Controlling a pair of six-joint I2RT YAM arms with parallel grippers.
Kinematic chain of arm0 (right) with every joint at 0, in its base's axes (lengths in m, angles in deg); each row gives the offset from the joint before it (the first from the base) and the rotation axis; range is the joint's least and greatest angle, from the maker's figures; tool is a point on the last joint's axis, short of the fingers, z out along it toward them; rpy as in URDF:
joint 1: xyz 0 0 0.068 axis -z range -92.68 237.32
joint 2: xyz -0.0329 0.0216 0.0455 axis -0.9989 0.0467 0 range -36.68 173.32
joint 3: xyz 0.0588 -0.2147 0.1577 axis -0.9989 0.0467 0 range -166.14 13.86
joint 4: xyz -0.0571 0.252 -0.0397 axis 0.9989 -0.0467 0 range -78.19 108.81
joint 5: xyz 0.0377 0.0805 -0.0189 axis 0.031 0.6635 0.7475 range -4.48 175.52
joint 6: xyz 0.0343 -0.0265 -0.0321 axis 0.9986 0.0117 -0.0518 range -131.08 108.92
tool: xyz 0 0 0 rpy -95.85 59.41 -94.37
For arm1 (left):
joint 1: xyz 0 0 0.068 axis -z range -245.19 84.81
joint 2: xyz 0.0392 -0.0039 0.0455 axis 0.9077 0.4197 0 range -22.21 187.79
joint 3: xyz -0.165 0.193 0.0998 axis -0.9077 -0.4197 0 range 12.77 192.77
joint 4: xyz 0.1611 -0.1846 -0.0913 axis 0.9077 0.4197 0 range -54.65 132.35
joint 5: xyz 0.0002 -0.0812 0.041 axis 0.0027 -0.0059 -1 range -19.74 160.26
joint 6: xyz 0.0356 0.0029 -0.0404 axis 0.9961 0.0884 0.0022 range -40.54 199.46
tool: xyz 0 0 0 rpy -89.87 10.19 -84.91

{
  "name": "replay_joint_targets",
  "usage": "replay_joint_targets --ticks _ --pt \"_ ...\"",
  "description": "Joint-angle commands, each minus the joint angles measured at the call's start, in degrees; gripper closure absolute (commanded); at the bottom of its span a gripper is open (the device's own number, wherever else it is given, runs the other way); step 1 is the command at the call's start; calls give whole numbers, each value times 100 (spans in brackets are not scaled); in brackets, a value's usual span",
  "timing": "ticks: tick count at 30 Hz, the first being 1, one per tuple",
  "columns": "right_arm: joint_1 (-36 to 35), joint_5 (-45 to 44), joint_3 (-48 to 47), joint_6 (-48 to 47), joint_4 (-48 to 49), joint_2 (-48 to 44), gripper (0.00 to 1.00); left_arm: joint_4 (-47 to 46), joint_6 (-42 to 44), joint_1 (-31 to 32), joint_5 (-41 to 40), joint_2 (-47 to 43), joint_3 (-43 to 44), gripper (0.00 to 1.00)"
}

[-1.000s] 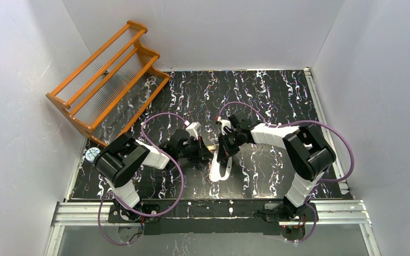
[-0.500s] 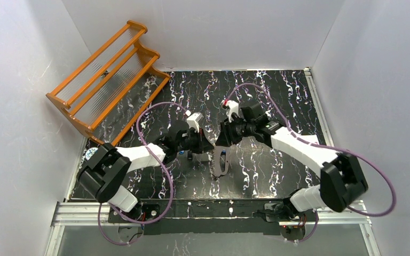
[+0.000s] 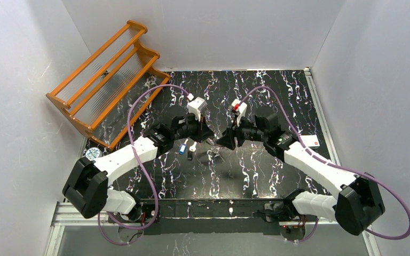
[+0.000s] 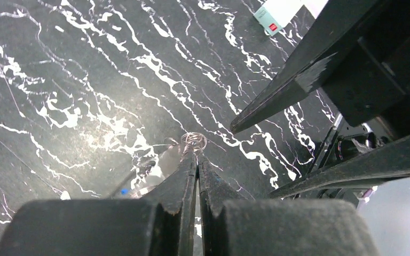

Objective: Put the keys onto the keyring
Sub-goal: Pick up the keyring from the center of the board.

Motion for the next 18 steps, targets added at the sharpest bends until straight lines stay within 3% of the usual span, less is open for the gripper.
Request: replay_joint_targets --ticks 1,6,10,18 --pt "1 573 514 -608 1356 -555 38 9 623 30 492 -384 189 100" --pt "6 502 887 -968 1816 -976 30 -507 815 26 1077 -508 -17 100" --pt "4 624 1024 -1380 1789 -1102 29 -547 1047 31 1288 -591 -54 100" --pt "5 698 1029 -1865 1557 -1075 39 -679 1693 40 1813 -854 -250 100"
